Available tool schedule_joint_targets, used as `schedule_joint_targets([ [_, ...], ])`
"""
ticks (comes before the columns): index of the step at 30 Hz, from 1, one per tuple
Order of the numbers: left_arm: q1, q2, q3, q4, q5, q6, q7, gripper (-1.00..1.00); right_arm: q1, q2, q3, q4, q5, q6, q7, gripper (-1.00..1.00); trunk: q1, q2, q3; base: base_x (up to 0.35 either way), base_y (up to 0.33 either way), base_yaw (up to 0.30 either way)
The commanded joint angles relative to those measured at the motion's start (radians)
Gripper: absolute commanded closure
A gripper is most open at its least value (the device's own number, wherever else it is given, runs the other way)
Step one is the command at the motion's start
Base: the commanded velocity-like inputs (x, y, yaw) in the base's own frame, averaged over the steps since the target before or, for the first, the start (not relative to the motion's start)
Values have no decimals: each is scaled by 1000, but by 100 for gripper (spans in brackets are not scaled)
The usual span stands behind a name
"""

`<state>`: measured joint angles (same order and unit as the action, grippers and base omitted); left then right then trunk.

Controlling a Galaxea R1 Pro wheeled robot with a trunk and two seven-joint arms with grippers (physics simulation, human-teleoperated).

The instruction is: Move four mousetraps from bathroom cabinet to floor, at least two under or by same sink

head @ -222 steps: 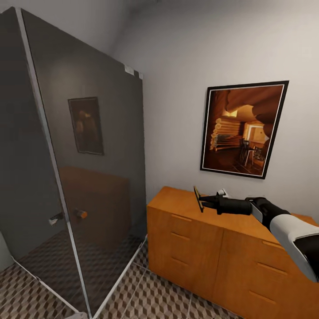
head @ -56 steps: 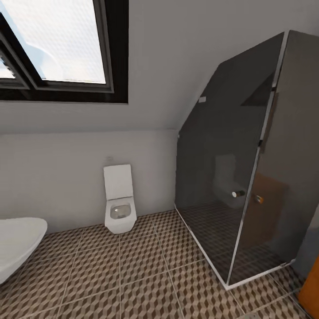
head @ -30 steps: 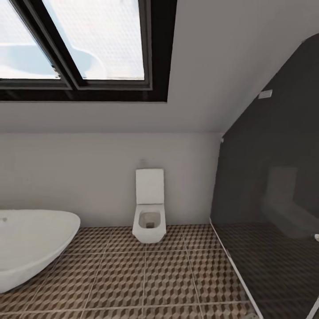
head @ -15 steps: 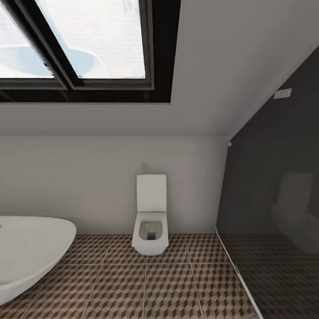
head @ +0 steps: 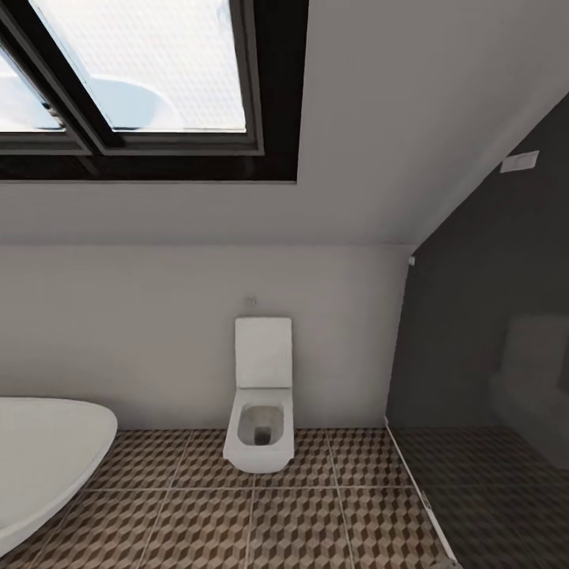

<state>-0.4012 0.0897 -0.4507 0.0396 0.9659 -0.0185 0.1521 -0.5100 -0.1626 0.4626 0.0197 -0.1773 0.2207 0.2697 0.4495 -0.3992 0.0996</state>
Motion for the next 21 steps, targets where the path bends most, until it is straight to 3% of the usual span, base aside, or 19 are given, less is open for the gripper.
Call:
schedule_joint_targets([
  [1, -1, -1, -8, 2, 4, -2, 1, 100, -1, 0, 9, 1, -14, 3, 5, 100, 0, -1, 0, 46, -17, 0],
  [14, -1, 2, -8, 2, 7, -4, 1, 100, -1, 0, 10, 2, -13, 2, 5, 100, 0, -1, 0, 17, 3, 0],
  [21, -1, 4, -8, 2, 8, -4, 1, 100, -1, 1, 10, 2, -13, 1, 5, 100, 0, -1, 0, 212, 170, 0],
])
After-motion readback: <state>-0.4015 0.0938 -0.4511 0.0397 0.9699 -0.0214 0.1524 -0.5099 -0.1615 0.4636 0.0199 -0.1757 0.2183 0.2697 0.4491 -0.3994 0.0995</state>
